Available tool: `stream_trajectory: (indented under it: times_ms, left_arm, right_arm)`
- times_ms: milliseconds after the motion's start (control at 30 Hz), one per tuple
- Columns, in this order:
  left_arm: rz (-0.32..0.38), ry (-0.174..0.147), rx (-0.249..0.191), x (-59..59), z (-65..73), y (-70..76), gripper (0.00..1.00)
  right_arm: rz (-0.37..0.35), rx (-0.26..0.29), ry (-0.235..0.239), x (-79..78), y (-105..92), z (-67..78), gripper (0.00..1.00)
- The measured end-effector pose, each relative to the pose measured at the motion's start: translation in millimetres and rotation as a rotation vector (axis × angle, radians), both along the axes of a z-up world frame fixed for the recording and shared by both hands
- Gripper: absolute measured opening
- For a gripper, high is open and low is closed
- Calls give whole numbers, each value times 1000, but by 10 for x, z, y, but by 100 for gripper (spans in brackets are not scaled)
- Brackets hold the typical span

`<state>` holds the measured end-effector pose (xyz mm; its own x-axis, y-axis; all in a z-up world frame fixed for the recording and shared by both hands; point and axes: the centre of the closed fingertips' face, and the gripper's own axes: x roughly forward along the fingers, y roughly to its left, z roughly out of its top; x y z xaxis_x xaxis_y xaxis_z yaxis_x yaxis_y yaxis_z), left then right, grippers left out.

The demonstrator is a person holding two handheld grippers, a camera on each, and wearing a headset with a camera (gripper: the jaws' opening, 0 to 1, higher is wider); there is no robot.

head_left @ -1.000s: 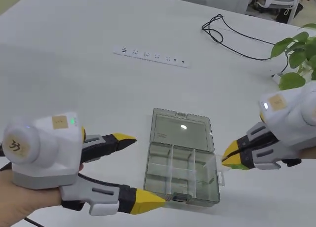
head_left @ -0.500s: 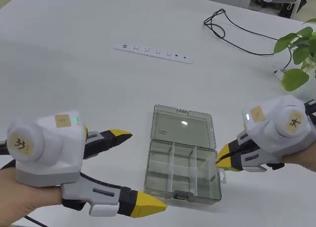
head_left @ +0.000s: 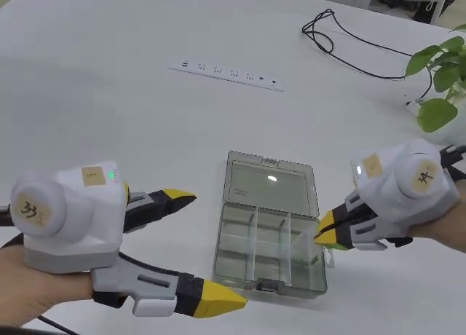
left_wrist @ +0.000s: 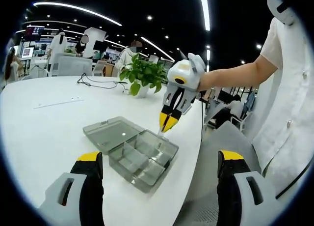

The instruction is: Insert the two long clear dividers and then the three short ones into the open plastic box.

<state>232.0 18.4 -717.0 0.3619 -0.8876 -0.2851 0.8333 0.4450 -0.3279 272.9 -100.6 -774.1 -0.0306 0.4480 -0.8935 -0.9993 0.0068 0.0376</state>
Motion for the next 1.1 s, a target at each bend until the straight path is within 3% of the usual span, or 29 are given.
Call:
stream_trajectory:
  times_ms: [767, 1100]
  left_arm:
    - [-3, -3, -5, -11, 19, -9, 98]
    - [-4, -1, -8, -12, 31, -22, 98]
  right_arm:
    - [16, -49, -15, -53, 5, -36, 2]
    - [28, -74, -22, -38, 9, -154, 2]
